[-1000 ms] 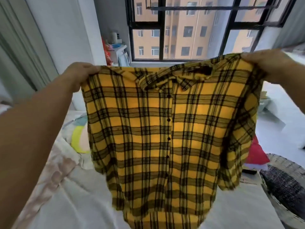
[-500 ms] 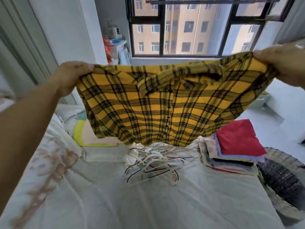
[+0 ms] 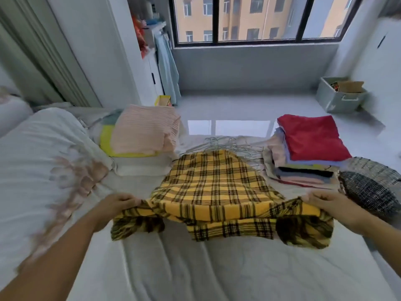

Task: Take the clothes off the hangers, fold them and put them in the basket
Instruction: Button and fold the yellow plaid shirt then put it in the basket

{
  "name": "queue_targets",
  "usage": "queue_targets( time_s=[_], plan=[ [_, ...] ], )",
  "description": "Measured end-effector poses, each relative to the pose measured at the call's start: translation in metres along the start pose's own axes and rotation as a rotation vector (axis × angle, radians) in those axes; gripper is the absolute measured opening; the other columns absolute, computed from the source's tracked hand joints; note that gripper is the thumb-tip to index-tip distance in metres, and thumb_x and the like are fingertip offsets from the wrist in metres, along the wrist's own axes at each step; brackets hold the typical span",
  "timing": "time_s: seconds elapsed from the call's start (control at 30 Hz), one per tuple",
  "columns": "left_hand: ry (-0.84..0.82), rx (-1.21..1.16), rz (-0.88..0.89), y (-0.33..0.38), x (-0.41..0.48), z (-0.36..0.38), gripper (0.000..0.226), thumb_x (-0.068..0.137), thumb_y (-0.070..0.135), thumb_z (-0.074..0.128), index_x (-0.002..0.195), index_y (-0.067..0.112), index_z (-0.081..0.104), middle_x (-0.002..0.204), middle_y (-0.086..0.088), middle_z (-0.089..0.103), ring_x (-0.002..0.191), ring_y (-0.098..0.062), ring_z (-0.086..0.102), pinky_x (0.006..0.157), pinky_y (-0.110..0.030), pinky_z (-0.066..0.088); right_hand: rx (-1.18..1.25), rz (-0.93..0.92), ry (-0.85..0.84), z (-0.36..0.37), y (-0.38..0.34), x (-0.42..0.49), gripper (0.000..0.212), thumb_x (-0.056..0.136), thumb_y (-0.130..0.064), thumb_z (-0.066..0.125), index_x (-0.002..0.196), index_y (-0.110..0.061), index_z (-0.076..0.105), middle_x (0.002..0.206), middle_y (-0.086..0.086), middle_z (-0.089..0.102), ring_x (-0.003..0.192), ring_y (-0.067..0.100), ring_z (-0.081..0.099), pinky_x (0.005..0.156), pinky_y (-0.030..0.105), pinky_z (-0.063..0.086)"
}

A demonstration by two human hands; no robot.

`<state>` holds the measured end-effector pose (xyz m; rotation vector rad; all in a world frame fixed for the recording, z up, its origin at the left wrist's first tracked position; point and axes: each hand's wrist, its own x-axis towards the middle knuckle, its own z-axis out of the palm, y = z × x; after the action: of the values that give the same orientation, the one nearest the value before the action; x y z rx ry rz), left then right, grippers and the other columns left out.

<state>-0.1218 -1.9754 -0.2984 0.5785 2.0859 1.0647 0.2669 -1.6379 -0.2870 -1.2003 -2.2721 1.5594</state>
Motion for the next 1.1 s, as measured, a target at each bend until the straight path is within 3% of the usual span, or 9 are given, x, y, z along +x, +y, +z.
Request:
queue_targets(
  time_s=[0.07, 0.13, 0.3, 0.43, 0.63, 0.87, 0.9, 1.0, 1.1],
  plan=[
    [-0.048, 0.016, -0.056, -0.037, -0.011, 0.018, 0.014, 0.085, 0.012, 0.064, 0.082, 0.001, 0.073, 0.085, -0.009, 0.072, 0.087, -0.023, 0.064, 0.07, -0.023, 0.047, -0.002, 0.086, -0.068, 0.02, 0.032, -0.016, 0.094, 0.055, -0.075, 0.067, 0.082, 0.014, 0.05, 0.067, 0.024, 0.037, 0.059, 0.034, 0.044, 0.063, 0.02, 0.032],
    [-0.077, 0.03, -0.111, -0.071, -0.024, 0.034, 0.014, 0.084, 0.016, 0.066, 0.076, 0.007, 0.074, 0.077, -0.001, 0.072, 0.082, -0.018, 0.064, 0.069, -0.023, 0.046, 0.005, 0.162, -0.1, 0.039, 0.064, -0.029, 0.073, 0.055, -0.074, 0.067, 0.068, -0.004, 0.048, 0.059, 0.002, 0.031, 0.047, 0.009, 0.033, 0.048, 0.012, 0.024],
    [-0.172, 0.07, -0.259, -0.14, -0.052, 0.062, 0.031, 0.074, 0.031, 0.072, 0.072, 0.001, 0.068, 0.065, -0.007, 0.049, 0.061, -0.02, 0.044, 0.057, -0.027, 0.034, -0.023, 0.313, -0.257, 0.079, 0.128, -0.055, 0.045, 0.071, -0.05, 0.062, 0.077, -0.007, 0.048, 0.062, 0.008, 0.032, 0.044, 0.009, 0.029, 0.044, 0.015, 0.026],
    [-0.204, 0.063, -0.343, -0.18, -0.063, 0.087, 0.014, 0.082, 0.014, 0.069, 0.071, 0.007, 0.075, 0.085, -0.008, 0.068, 0.083, -0.017, 0.065, 0.068, -0.017, 0.049, -0.078, 0.403, -0.362, 0.11, 0.175, -0.066, 0.038, 0.085, -0.039, 0.06, 0.07, -0.006, 0.047, 0.065, 0.003, 0.037, 0.047, 0.007, 0.037, 0.049, 0.016, 0.031],
    [-0.275, 0.159, -0.434, -0.234, -0.067, 0.109, 0.018, 0.081, 0.014, 0.071, 0.063, 0.015, 0.072, 0.079, -0.001, 0.063, 0.076, -0.01, 0.057, 0.064, -0.014, 0.041, -0.135, 0.467, -0.488, 0.157, 0.239, -0.075, 0.033, 0.079, -0.038, 0.064, 0.077, -0.005, 0.064, 0.07, 0.001, 0.049, 0.052, 0.0, 0.047, 0.053, 0.014, 0.037],
    [-0.372, 0.45, -0.363, -0.291, -0.055, 0.133, 0.04, 0.081, 0.009, 0.07, 0.046, 0.029, 0.064, 0.057, 0.013, 0.058, 0.06, 0.0, 0.05, 0.055, -0.006, 0.037, -0.294, 0.449, -0.6, 0.192, 0.295, -0.072, 0.03, 0.081, -0.044, 0.062, 0.071, -0.016, 0.056, 0.071, -0.005, 0.048, 0.061, 0.004, 0.044, 0.056, 0.013, 0.035],
    [-0.414, 0.536, -0.36, -0.3, -0.053, 0.134, 0.04, 0.082, 0.011, 0.069, 0.048, 0.032, 0.064, 0.061, 0.014, 0.062, 0.062, 0.0, 0.052, 0.058, -0.009, 0.039, -0.352, 0.461, -0.643, 0.194, 0.299, -0.071, 0.029, 0.084, -0.044, 0.059, 0.071, -0.018, 0.057, 0.072, -0.005, 0.05, 0.062, 0.005, 0.046, 0.057, 0.013, 0.036],
    [-0.498, 0.994, -0.386, -0.312, -0.043, 0.138, 0.012, 0.087, 0.017, 0.058, 0.088, 0.026, 0.067, 0.101, 0.002, 0.065, 0.084, -0.008, 0.052, 0.075, -0.019, 0.043, -0.488, 0.555, -0.745, 0.196, 0.307, -0.063, 0.037, 0.092, -0.049, 0.048, 0.069, -0.022, 0.06, 0.071, -0.005, 0.059, 0.065, 0.01, 0.054, 0.06, 0.014, 0.04],
    [-0.276, 1.129, -0.219, -0.3, -0.034, 0.158, 0.02, 0.091, 0.012, 0.046, 0.103, 0.017, 0.061, 0.106, -0.002, 0.057, 0.085, -0.014, 0.05, 0.073, -0.024, 0.045, -0.768, 0.398, -0.585, 0.201, 0.296, -0.053, 0.039, 0.099, -0.041, 0.038, 0.066, -0.024, 0.051, 0.065, -0.006, 0.052, 0.059, 0.01, 0.051, 0.055, 0.017, 0.035]
  ],
)
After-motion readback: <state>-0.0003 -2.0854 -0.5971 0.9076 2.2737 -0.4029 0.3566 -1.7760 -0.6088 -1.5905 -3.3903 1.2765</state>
